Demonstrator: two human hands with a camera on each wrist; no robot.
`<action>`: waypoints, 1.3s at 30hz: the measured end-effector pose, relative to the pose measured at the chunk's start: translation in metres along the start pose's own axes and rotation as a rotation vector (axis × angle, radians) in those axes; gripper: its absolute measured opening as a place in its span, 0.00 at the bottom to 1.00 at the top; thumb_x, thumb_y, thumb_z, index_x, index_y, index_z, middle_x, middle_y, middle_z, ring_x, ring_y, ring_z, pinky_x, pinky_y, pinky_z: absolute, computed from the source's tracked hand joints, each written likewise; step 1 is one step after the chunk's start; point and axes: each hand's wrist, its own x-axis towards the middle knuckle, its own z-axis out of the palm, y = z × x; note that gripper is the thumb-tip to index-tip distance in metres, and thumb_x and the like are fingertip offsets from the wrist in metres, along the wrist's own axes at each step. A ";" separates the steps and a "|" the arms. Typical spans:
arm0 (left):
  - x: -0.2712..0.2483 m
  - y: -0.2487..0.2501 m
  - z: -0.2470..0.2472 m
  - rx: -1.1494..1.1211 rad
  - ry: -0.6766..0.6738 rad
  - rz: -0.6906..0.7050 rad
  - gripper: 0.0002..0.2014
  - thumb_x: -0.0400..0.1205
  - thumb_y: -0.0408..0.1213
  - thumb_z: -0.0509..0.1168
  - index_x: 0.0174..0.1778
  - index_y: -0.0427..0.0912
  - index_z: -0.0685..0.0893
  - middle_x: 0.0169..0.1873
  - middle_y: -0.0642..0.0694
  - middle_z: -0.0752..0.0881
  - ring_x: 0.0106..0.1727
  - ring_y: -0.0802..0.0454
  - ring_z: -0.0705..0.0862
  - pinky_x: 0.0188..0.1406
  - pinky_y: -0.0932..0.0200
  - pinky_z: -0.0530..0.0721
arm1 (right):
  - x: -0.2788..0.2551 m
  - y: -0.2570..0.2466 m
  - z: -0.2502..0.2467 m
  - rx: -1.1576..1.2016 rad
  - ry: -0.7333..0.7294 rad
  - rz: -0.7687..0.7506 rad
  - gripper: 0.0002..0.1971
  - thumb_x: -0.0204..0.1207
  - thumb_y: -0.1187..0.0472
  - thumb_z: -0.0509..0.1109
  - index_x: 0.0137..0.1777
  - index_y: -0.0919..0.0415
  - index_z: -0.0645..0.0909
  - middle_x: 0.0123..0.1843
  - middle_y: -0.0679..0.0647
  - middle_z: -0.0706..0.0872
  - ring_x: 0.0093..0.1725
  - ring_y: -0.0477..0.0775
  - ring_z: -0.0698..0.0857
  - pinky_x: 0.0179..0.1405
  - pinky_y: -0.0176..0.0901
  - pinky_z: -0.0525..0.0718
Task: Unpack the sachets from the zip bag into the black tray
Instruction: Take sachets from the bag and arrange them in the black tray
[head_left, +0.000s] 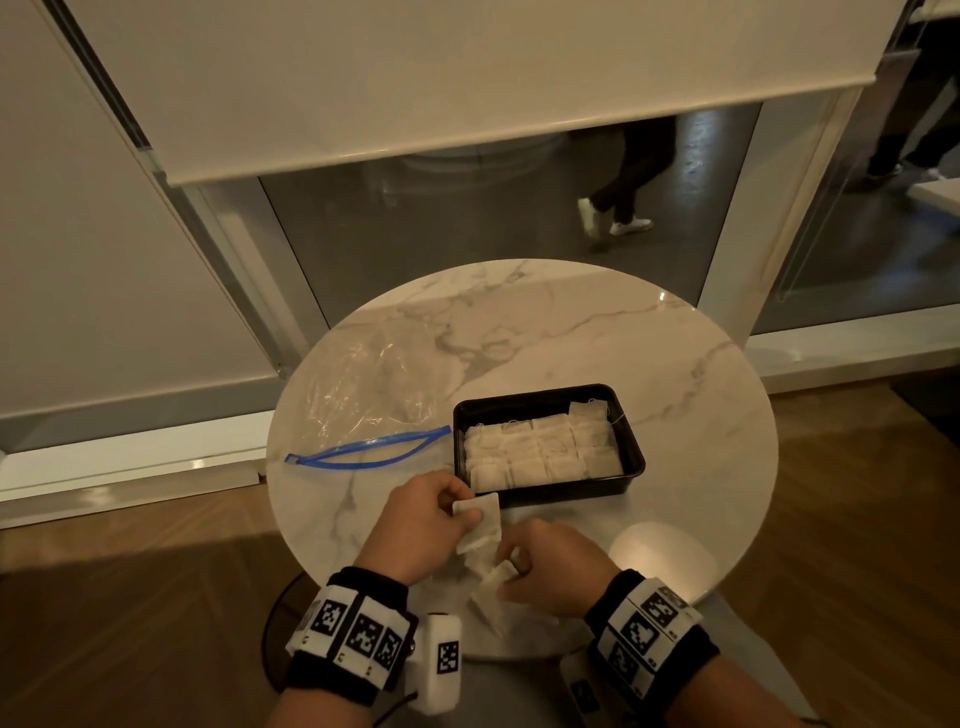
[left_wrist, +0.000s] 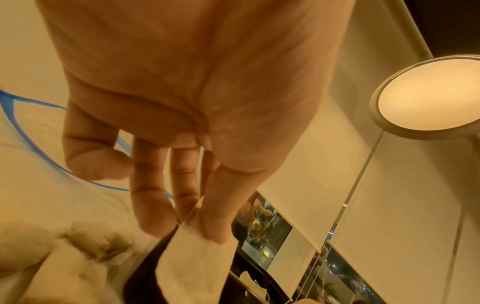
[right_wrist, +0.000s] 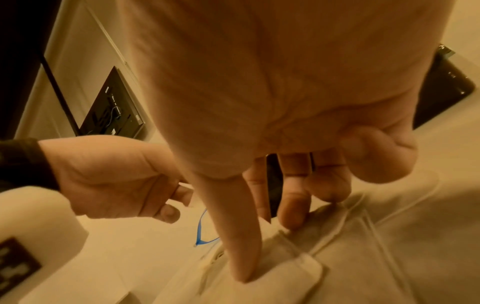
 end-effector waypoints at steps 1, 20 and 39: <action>0.000 0.001 -0.001 -0.009 0.020 0.005 0.05 0.79 0.43 0.75 0.49 0.54 0.87 0.41 0.57 0.88 0.44 0.63 0.85 0.42 0.66 0.82 | 0.001 -0.001 0.001 -0.004 -0.001 0.002 0.08 0.73 0.52 0.76 0.51 0.45 0.87 0.45 0.39 0.82 0.46 0.43 0.81 0.45 0.38 0.79; 0.013 -0.008 0.001 -0.280 0.254 0.042 0.03 0.88 0.41 0.64 0.55 0.50 0.82 0.45 0.54 0.87 0.46 0.59 0.85 0.40 0.70 0.78 | -0.012 0.022 -0.048 0.535 0.163 0.043 0.03 0.79 0.60 0.75 0.43 0.54 0.87 0.39 0.52 0.91 0.35 0.45 0.88 0.32 0.35 0.83; 0.034 -0.014 0.032 -0.469 0.377 -0.068 0.03 0.91 0.38 0.56 0.58 0.46 0.72 0.45 0.50 0.83 0.45 0.58 0.83 0.38 0.68 0.79 | 0.083 0.007 -0.070 0.213 0.175 0.069 0.03 0.77 0.61 0.76 0.49 0.54 0.89 0.46 0.51 0.91 0.45 0.47 0.89 0.50 0.43 0.89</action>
